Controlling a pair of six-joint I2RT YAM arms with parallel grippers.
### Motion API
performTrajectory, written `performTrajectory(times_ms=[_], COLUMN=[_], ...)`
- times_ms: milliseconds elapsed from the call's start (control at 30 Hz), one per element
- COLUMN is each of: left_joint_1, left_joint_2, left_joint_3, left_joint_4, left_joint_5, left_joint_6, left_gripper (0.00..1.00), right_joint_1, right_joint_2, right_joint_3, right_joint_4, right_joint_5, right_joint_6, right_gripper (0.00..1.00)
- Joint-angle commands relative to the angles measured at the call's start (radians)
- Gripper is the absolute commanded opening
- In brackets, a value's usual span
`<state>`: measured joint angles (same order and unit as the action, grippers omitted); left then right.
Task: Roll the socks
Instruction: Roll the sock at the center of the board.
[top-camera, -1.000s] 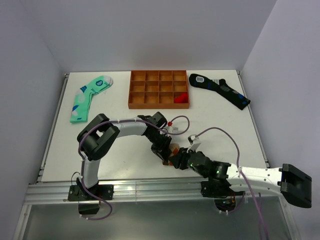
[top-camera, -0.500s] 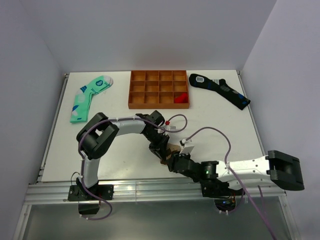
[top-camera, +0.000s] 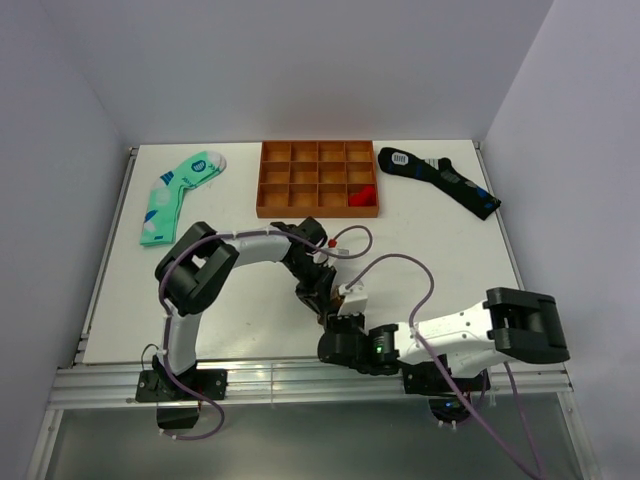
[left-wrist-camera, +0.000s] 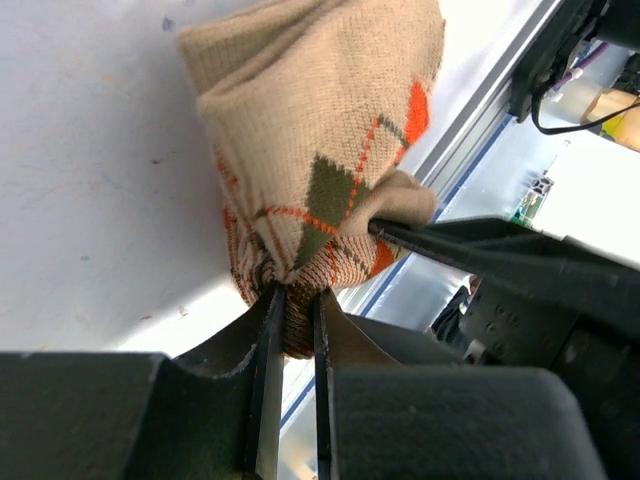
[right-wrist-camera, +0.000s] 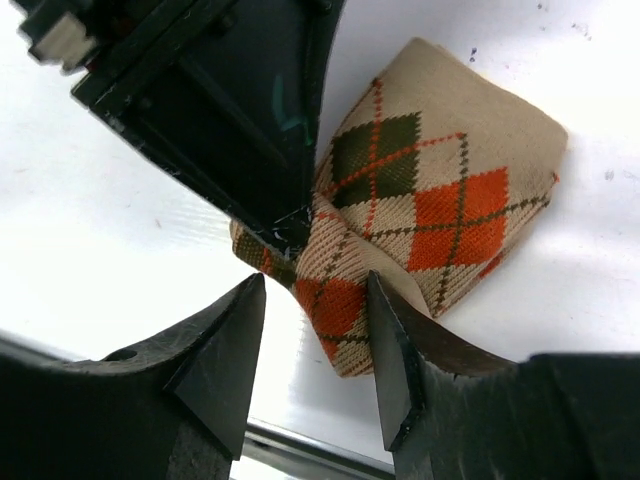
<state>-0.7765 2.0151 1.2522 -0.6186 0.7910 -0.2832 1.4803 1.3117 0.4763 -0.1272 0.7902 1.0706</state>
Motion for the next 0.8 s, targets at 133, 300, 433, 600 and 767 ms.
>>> performTrajectory(times_ms=[133, 300, 433, 600, 767], left_joint_1=[0.059, 0.078, 0.092, 0.102, 0.106], left_joint_2=[0.034, 0.036, 0.037, 0.037, 0.030], left_joint_3=[0.058, 0.056, 0.067, 0.075, 0.047], left_joint_4=[-0.012, -0.018, -0.035, -0.043, -0.018], left_joint_5=[-0.059, -0.068, -0.070, -0.073, -0.058], left_joint_6=[0.045, 0.056, 0.065, 0.062, 0.052], left_gripper=[0.01, 0.00, 0.00, 0.01, 0.01], right_joint_1=[0.037, 0.037, 0.035, 0.037, 0.035], right_joint_2=[0.268, 0.345, 0.351, 0.392, 0.351], right_joint_3=[0.208, 0.269, 0.292, 0.315, 0.207], right_joint_4=[-0.374, -0.394, -0.425, -0.450, -0.319], right_joint_5=[-0.032, -0.072, -0.098, -0.120, -0.166], right_joint_6=[0.068, 0.011, -0.009, 0.005, 0.043], right_gripper=[0.54, 0.55, 0.54, 0.53, 0.44])
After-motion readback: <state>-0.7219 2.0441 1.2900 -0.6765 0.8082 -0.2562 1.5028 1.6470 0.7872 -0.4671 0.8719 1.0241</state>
